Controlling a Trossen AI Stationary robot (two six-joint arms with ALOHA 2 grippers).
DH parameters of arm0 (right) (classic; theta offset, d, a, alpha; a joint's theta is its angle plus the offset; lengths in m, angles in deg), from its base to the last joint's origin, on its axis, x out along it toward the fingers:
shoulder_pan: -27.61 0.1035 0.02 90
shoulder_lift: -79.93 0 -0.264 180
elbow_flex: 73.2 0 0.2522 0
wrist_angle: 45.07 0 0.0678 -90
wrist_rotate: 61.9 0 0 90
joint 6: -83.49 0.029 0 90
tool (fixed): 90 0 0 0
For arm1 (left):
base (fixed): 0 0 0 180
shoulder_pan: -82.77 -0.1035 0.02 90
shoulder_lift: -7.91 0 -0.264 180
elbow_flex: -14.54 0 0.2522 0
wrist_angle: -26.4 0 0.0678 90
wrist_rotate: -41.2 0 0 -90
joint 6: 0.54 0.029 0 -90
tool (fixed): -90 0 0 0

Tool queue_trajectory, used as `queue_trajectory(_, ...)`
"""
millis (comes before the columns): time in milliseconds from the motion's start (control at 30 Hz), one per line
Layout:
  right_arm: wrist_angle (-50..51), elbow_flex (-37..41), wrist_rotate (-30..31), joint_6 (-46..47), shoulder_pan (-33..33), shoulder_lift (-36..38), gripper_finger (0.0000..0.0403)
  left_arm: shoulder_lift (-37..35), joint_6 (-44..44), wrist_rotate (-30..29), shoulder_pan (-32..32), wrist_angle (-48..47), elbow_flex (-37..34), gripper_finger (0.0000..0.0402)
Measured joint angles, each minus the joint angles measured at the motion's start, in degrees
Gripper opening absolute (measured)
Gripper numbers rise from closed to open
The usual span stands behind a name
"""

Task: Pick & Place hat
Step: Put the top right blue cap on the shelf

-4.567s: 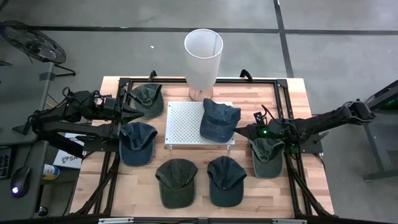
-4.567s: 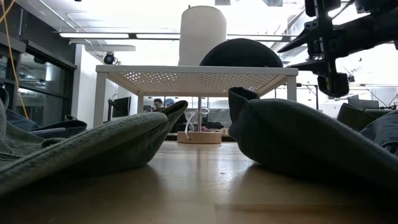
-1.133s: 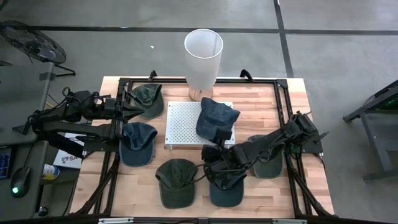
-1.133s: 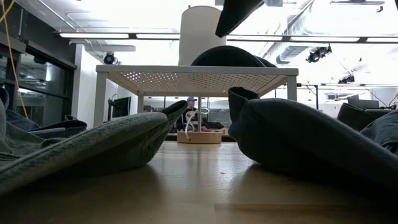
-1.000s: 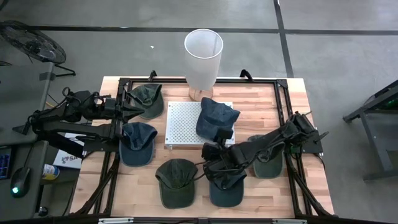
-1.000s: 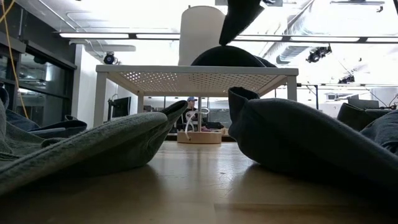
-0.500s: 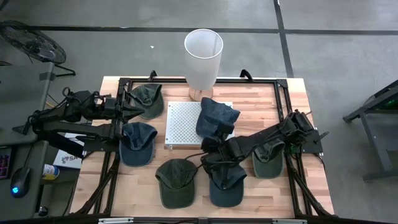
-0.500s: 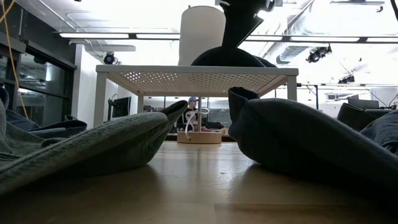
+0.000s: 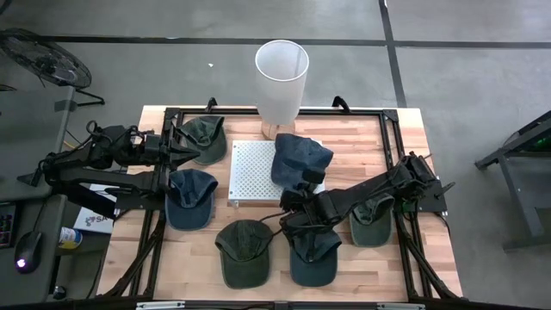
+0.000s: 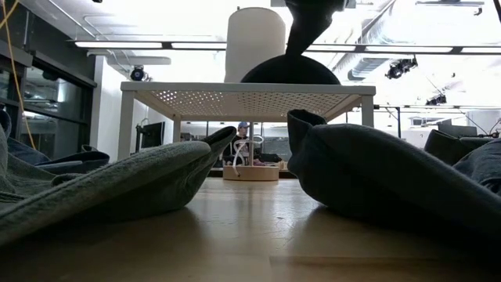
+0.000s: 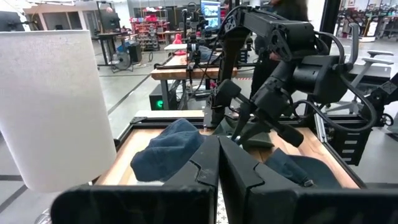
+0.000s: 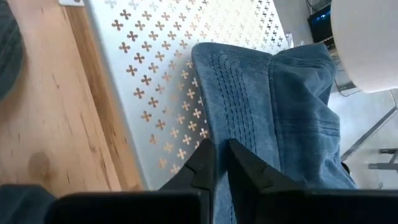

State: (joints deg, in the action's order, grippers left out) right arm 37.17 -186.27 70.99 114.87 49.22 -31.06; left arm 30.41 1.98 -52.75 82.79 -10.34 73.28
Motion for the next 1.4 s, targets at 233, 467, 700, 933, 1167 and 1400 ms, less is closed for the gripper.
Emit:
queue_trajectory(233, 5.11, 0.0, -2.6, -4.0, 3.08, 0.97, 0.0012, -0.01, 0.0, 0.02, 0.01, -0.02, -0.01, 0.0003)
queue_trajectory(467, 7.64, 0.0, -2.82, -9.8, 4.22, 1.08, 0.0015, -0.02, 0.0, 0.02, 0.0, -0.02, -0.02, 0.0003)
queue_trajectory(700, 9.46, 0.0, -3.24, -12.7, 3.42, 1.08, 0.0015, -0.02, 0.0, 0.02, 0.02, -0.02, -0.02, 0.0003)
queue_trajectory(933, 10.13, 0.04, -3.52, -12.38, 3.06, 1.08, 0.0034, -0.02, -0.01, -0.04, 0.01, 0.0, -0.01, 0.0003)
queue_trajectory(1167, 10.11, 0.11, -4.82, -12.38, 3.17, 1.06, 0.0066, -0.01, -0.02, -0.02, 0.01, 0.0, 0.0, 0.0003)
queue_trajectory(1400, 7.24, 0.11, -4.62, -11.97, 3.17, 1.35, 0.0108, 0.0, -0.01, 0.0, 0.0, 0.0, -0.01, 0.0003)
